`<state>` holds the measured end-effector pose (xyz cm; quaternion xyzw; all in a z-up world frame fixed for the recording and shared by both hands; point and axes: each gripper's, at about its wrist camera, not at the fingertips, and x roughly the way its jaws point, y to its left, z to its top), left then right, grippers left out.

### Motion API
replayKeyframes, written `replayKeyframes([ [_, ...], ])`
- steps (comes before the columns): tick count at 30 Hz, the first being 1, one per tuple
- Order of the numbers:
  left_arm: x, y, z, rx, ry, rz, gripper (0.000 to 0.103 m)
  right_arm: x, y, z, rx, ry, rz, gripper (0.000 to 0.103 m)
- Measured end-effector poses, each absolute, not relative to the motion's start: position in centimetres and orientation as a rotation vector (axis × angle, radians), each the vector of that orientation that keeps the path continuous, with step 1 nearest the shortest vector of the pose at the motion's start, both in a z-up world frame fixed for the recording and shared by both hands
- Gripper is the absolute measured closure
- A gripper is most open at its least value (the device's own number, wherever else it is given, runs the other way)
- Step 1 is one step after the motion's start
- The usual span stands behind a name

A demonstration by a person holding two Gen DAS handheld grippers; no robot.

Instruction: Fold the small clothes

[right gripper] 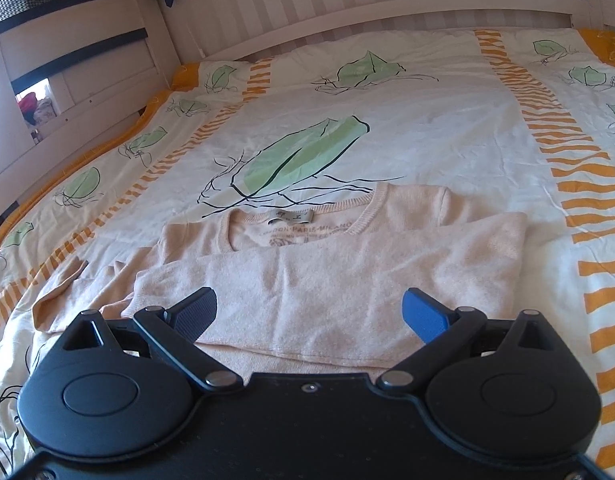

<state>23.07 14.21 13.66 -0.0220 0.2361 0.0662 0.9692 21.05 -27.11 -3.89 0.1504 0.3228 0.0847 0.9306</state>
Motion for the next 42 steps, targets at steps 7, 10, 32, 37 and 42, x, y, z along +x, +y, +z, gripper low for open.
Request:
replayKeyframes([
  [7, 25.0, 13.2, 7.5, 0.001, 0.619, 0.124, 0.058, 21.1, -26.9, -4.1, 0.292, 0.679, 0.181, 0.003],
  [10, 25.7, 13.4, 4.6, 0.041, 0.676, 0.171, 0.058, 21.1, -26.6, -4.2, 0.272, 0.681, 0.183, 0.003],
  [32, 28.6, 17.9, -1.1, 0.049, 0.836, 0.277, 0.036, 21.4, -26.3, -4.1, 0.291, 0.698, 0.208, 0.003],
  [37, 29.7, 17.7, -1.7, 0.086, 0.842, 0.271, 0.029, 21.5, -26.1, -4.2, 0.283, 0.706, 0.214, 0.003],
  [42, 30.5, 16.6, -2.6, 0.104, 0.851, 0.248, 0.029, 21.6, -26.0, -4.5, 0.282, 0.719, 0.214, 0.003],
])
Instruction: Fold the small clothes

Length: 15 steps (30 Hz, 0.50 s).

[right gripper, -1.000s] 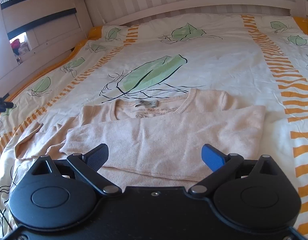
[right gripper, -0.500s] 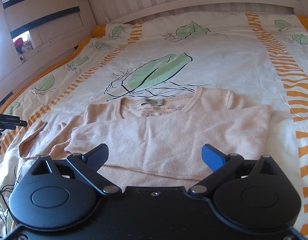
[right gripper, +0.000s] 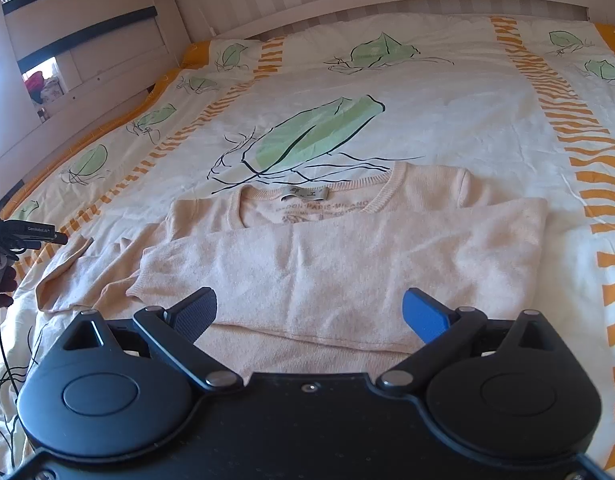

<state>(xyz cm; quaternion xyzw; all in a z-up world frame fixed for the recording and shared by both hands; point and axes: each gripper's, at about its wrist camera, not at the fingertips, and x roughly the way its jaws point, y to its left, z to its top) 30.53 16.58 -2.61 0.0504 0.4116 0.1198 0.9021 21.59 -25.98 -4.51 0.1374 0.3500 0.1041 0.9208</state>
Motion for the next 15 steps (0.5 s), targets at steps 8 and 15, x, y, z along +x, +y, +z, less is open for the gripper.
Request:
replayKeyframes([
  [8, 33.0, 16.1, -5.9, 0.172, 0.927, 0.268, 0.029, 21.6, -25.7, -5.1, 0.274, 0.742, 0.216, 0.003],
  [15, 32.9, 18.4, -7.5, 0.038, 0.936, 0.296, 0.034, 21.9, -26.0, -5.1, 0.293, 0.745, 0.207, 0.003],
])
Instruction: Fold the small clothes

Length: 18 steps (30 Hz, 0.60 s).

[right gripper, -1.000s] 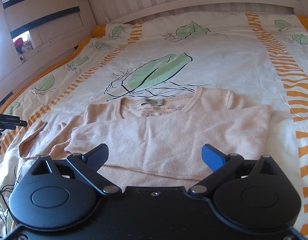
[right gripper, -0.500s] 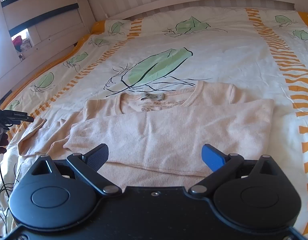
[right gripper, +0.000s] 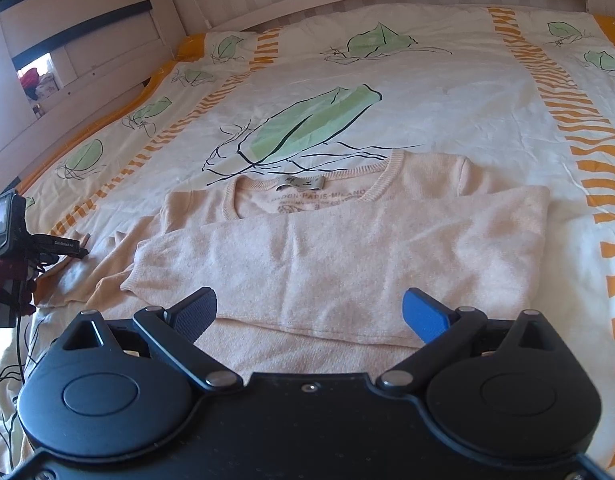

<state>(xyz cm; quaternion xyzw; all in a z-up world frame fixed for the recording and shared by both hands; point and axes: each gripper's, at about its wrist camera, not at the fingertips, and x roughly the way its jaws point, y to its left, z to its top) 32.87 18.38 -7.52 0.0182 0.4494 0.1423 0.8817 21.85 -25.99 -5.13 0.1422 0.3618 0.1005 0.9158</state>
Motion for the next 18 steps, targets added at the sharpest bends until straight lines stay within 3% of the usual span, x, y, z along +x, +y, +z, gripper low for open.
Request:
replayKeyframes([
  [1, 32.9, 18.4, -7.4, 0.036, 0.937, 0.298, 0.04, 21.9, -26.0, -5.2, 0.297, 0.746, 0.206, 0.003],
  [2, 32.9, 18.1, -7.2, 0.053, 0.934, 0.3, 0.06, 21.9, -26.1, -5.2, 0.302, 0.748, 0.207, 0.003],
  [3, 32.9, 17.9, -7.0, 0.082, 0.929, 0.306, 0.087, 21.9, -26.1, -5.2, 0.305, 0.749, 0.207, 0.003],
  [4, 33.1, 17.5, -6.8, 0.127, 0.927, 0.316, 0.094, 21.9, -26.1, -5.2, 0.307, 0.75, 0.206, 0.003],
  [10, 32.4, 16.5, -4.5, 0.132, 0.854, 0.284, 0.094, 21.9, -26.1, -5.1, 0.305, 0.743, 0.207, 0.003],
  [18, 30.1, 10.5, 3.3, 0.088, 0.692, 0.078, 0.094, 21.8, -26.7, -4.6, 0.33, 0.729, 0.191, 0.003],
])
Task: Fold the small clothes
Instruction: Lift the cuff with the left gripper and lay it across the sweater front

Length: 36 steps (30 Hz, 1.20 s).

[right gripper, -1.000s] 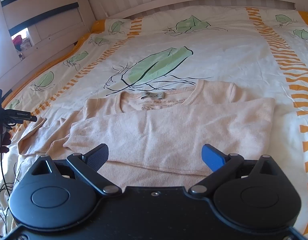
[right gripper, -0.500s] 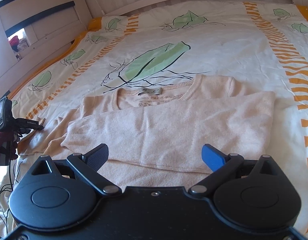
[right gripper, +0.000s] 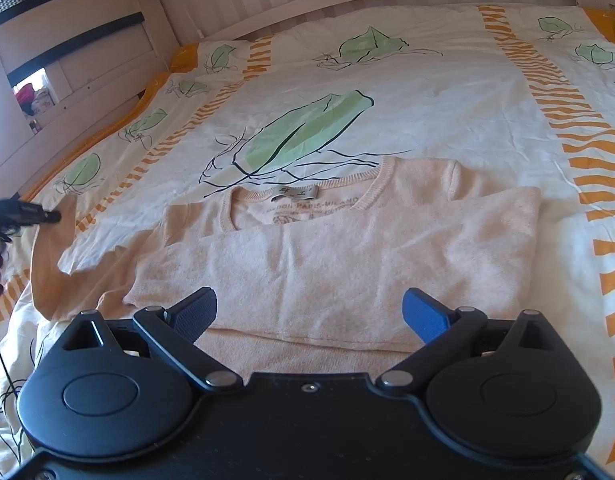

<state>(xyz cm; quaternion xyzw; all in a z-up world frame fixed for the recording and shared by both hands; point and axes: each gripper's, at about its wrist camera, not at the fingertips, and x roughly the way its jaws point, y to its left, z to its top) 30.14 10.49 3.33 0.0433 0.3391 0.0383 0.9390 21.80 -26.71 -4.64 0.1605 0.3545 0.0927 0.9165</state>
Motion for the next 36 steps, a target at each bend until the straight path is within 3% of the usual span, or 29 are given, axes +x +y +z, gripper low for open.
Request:
replayKeyframes([
  [6, 28.0, 4.1, 8.5, 0.076, 0.567, -0.112, 0.094, 21.6, -27.0, -4.0, 0.332, 0.707, 0.186, 0.003],
  [12, 26.1, -3.0, 9.8, 0.093, 0.499, -0.3, 0.094, 21.6, -27.6, -3.7, 0.353, 0.698, 0.166, 0.003],
  [26, 24.7, -15.6, 1.6, 0.101, 0.616, -0.572, 0.093, 21.8, -29.9, -2.9, 0.415, 0.682, 0.097, 0.003],
  [29, 24.9, -16.3, -0.4, 0.085, 0.687, -0.613, 0.09, 21.9, -30.5, -3.0, 0.423, 0.703, 0.059, 0.003],
  [33, 25.2, -16.6, -2.0, 0.02, 0.763, -0.673, 0.07, 22.2, -31.2, -3.5, 0.443, 0.74, 0.028, 0.003],
  [36, 24.8, -16.2, -1.8, 0.007, 0.754, -0.678, 0.068, 22.2, -31.7, -3.9, 0.48, 0.759, 0.029, 0.003],
])
